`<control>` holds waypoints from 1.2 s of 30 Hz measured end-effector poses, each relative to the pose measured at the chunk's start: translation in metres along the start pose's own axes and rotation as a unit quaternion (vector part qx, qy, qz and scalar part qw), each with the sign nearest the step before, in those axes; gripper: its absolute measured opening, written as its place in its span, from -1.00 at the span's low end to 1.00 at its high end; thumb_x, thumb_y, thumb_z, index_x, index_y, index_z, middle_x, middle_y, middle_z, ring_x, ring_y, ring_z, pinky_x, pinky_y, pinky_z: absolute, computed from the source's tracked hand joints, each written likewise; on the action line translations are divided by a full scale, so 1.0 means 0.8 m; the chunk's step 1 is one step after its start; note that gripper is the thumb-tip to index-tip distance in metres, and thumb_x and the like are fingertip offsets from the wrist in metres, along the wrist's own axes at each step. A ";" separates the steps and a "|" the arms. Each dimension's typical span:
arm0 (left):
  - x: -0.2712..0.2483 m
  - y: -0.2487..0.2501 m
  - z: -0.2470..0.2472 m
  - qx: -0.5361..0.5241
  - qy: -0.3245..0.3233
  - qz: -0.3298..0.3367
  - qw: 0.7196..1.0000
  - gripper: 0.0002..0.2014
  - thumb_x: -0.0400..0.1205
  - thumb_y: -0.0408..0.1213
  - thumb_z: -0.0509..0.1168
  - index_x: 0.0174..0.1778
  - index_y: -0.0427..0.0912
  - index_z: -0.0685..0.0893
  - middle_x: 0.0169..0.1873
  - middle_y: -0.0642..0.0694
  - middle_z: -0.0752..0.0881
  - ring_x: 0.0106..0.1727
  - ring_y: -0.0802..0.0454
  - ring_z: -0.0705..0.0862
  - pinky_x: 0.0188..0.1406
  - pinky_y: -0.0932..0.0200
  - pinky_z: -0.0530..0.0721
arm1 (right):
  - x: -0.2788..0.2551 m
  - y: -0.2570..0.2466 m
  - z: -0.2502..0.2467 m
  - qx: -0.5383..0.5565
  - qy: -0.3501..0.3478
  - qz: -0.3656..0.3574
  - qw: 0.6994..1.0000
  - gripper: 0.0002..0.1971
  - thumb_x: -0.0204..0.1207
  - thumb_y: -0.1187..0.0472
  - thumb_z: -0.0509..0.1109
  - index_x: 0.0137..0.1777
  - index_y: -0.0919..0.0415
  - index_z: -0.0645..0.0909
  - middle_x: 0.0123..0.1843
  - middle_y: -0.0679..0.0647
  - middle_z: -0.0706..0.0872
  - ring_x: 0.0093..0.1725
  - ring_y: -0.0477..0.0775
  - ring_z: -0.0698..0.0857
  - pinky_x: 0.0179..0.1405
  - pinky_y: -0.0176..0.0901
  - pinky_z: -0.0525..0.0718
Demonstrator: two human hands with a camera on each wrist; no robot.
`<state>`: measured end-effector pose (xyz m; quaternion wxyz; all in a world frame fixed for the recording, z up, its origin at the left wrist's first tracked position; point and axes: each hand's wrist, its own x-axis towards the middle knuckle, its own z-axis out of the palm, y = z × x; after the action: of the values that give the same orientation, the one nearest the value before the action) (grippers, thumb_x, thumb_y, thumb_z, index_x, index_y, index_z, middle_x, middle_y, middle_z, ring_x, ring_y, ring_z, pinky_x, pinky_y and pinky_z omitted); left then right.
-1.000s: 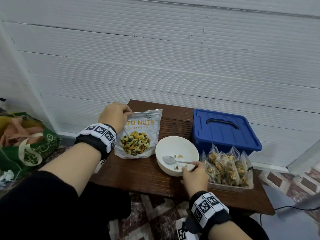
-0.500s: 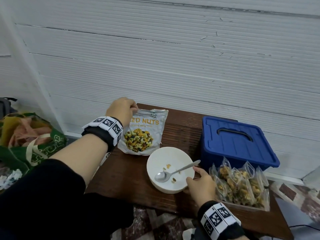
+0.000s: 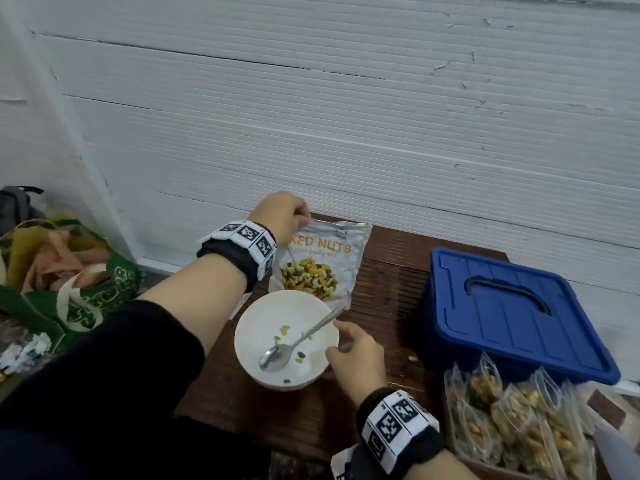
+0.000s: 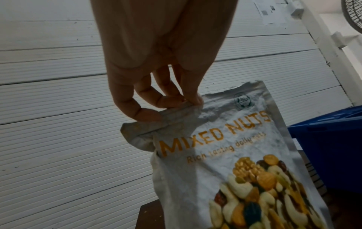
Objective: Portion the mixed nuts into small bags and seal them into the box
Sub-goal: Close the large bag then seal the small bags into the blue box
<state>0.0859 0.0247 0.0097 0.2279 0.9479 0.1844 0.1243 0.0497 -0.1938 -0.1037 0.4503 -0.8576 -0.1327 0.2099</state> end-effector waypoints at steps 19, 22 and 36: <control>-0.033 -0.005 0.015 -0.027 0.052 0.025 0.998 -0.66 0.58 -0.21 0.42 0.27 -0.14 0.61 0.19 -0.10 0.59 0.25 0.00 0.54 0.21 0.23 0.45 | 0.000 -0.015 0.013 0.042 0.020 0.021 0.999 -0.66 0.54 0.18 0.31 0.32 -0.05 0.58 -0.29 -0.08 0.62 -0.17 0.02 0.68 -0.08 0.15 0.78; -0.044 0.009 0.017 -0.025 0.060 0.028 0.997 -0.63 0.59 -0.22 0.40 0.32 -0.15 0.58 0.24 -0.13 0.56 0.29 -0.04 0.53 0.33 0.09 0.50 | -0.004 -0.018 -0.005 0.055 0.033 0.026 0.998 -0.64 0.55 0.19 0.30 0.35 0.02 0.54 -0.28 -0.10 0.62 -0.15 0.01 0.69 -0.05 0.16 0.78; -0.126 0.156 0.106 -0.068 -0.023 0.115 0.991 -0.82 0.64 -0.27 0.32 0.15 -0.16 0.65 -0.05 -0.01 0.58 -0.06 0.10 0.56 0.03 0.30 0.49 | -0.066 0.001 -0.192 0.057 0.137 -0.019 0.989 -0.87 0.60 0.20 0.28 0.07 0.08 0.62 -0.17 0.07 0.67 -0.37 0.03 0.70 -0.23 0.11 0.80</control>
<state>0.0584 -0.1523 -0.0198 0.2804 0.9477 0.0604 0.1398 0.0771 -0.3266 -0.0138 0.5166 -0.8484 -0.0738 0.0893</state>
